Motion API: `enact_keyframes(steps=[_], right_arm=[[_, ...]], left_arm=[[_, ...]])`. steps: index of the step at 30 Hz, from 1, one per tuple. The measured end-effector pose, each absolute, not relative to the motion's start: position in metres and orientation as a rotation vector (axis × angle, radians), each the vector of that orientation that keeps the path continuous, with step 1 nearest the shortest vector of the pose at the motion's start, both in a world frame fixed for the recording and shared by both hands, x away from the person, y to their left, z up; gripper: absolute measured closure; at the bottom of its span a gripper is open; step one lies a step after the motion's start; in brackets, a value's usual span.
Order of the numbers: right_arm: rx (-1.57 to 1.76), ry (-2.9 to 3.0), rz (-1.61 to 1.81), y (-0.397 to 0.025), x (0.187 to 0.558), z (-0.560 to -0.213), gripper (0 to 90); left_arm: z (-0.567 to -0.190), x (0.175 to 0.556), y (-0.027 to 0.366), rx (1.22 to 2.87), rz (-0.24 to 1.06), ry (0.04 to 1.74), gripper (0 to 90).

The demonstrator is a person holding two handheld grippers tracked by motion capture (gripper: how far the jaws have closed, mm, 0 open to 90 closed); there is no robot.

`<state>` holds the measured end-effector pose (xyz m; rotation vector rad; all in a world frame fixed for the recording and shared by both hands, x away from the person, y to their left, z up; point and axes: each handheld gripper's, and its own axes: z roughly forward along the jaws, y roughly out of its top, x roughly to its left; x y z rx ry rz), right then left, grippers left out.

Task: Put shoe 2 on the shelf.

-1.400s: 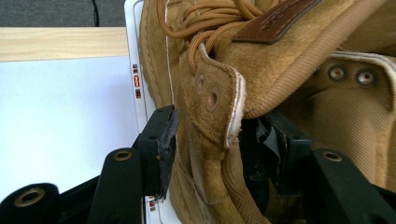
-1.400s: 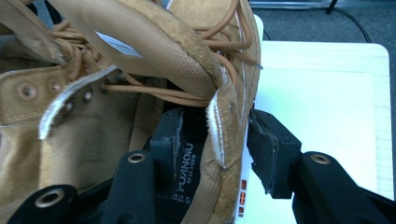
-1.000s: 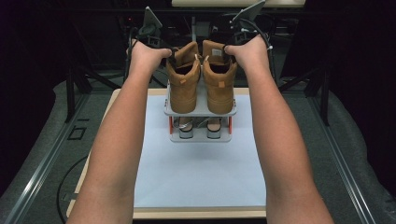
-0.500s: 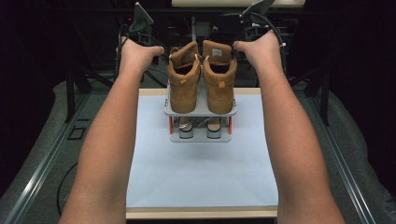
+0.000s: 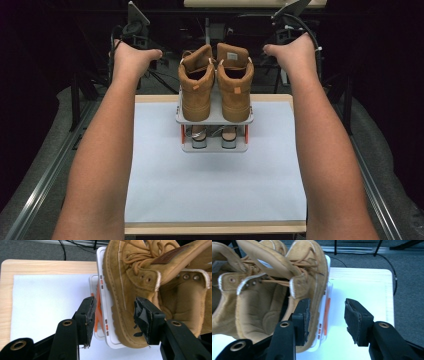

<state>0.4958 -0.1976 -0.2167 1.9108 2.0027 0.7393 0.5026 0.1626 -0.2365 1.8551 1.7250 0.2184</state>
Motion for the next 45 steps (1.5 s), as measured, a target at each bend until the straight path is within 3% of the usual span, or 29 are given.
enact_keyframes(steps=[21, 45], right_arm=[[1.877, 2.018, 0.677, -0.228, 0.478, -0.222, 55.1], [1.735, 2.227, 0.585, -0.223, 0.453, -0.267, 53.4]], left_arm=[[-0.235, 0.487, 0.189, 1.872, 0.242, 1.723, 51.1], [-0.284, 0.459, 0.214, 2.051, 0.226, 1.624, 50.5]])
